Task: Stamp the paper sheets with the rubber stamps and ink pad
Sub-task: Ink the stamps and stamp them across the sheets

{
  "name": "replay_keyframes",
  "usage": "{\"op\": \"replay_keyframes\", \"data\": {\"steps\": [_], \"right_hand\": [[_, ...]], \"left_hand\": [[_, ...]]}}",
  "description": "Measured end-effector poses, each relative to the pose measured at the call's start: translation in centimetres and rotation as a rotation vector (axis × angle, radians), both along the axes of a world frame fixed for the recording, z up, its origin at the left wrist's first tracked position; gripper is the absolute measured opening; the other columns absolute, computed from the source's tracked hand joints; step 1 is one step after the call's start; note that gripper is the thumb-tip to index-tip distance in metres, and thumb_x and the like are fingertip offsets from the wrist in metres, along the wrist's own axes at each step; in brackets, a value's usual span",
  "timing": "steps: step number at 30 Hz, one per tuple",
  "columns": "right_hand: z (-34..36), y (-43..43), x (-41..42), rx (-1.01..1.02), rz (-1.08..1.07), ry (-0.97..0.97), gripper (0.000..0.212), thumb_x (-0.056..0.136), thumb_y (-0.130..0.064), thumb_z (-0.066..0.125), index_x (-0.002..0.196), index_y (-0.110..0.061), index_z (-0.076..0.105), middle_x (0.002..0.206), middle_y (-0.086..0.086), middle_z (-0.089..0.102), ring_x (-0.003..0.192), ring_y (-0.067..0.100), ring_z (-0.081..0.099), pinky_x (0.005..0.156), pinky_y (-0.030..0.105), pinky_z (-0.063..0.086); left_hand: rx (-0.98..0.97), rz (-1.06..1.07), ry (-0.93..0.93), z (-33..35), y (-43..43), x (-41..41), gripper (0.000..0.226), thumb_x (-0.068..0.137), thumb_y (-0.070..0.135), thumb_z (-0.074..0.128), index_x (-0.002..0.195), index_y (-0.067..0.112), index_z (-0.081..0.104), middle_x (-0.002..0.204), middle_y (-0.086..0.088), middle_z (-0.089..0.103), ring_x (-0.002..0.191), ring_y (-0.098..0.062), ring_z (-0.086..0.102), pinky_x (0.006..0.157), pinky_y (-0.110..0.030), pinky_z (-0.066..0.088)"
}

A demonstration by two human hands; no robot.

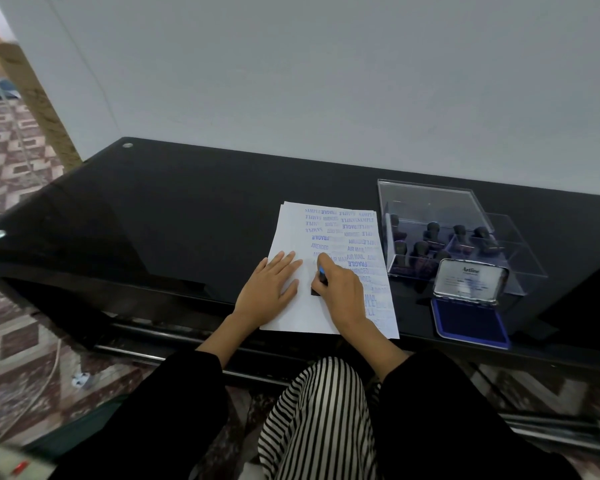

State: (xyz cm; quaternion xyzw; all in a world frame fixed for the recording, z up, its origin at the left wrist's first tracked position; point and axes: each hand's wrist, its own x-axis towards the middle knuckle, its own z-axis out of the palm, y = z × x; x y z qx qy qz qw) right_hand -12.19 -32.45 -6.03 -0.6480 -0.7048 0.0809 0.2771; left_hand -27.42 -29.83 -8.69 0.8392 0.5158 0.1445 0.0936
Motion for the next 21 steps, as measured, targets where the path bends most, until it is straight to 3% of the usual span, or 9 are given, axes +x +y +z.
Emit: {"op": "replay_keyframes", "data": {"steps": [5, 9, 15, 21], "right_hand": [[-0.01, 0.05, 0.03, 0.005, -0.006, 0.0, 0.016, 0.084, -0.003, 0.047, 0.08, -0.011, 0.034, 0.052, -0.003, 0.038, 0.056, 0.021, 0.035, 0.053, 0.03, 0.031], [-0.17, -0.29, 0.03, 0.003, -0.006, -0.005, 0.016, 0.084, -0.004, 0.048, 0.08, -0.012, 0.034, 0.061, 0.006, 0.047, 0.057, 0.021, 0.035, 0.053, 0.03, 0.03], [-0.09, -0.45, -0.02, -0.003, -0.004, -0.042, 0.016, 0.084, -0.004, 0.048, 0.081, -0.011, 0.034, 0.058, 0.001, 0.039, 0.058, 0.02, 0.034, 0.053, 0.029, 0.029], [-0.03, -0.44, 0.03, -0.007, -0.015, -0.02, 0.015, 0.085, -0.005, 0.047, 0.082, -0.012, 0.033, 0.062, 0.006, 0.046, 0.058, 0.021, 0.035, 0.053, 0.029, 0.029]], "left_hand": [[-0.003, -0.002, -0.01, -0.05, -0.04, -0.02, 0.083, 0.076, 0.057, -0.003, 0.146, 0.023, 0.026, 0.156, 0.004, 0.018, 0.146, -0.012, 0.01, 0.117, -0.027, 0.001], [-0.011, 0.001, -0.031, -0.1, 0.04, 0.05, 0.083, 0.076, 0.057, -0.002, 0.146, 0.022, 0.027, 0.156, 0.004, 0.019, 0.145, -0.012, 0.011, 0.117, -0.028, 0.002], [-0.008, 0.001, -0.02, -0.08, 0.07, 0.04, 0.084, 0.076, 0.057, -0.003, 0.146, 0.022, 0.026, 0.156, 0.004, 0.018, 0.145, -0.012, 0.01, 0.117, -0.028, 0.002], [-0.004, 0.002, -0.013, -0.18, 0.09, 0.11, 0.083, 0.076, 0.057, -0.002, 0.146, 0.023, 0.027, 0.156, 0.004, 0.018, 0.145, -0.012, 0.011, 0.117, -0.029, 0.002]]}}
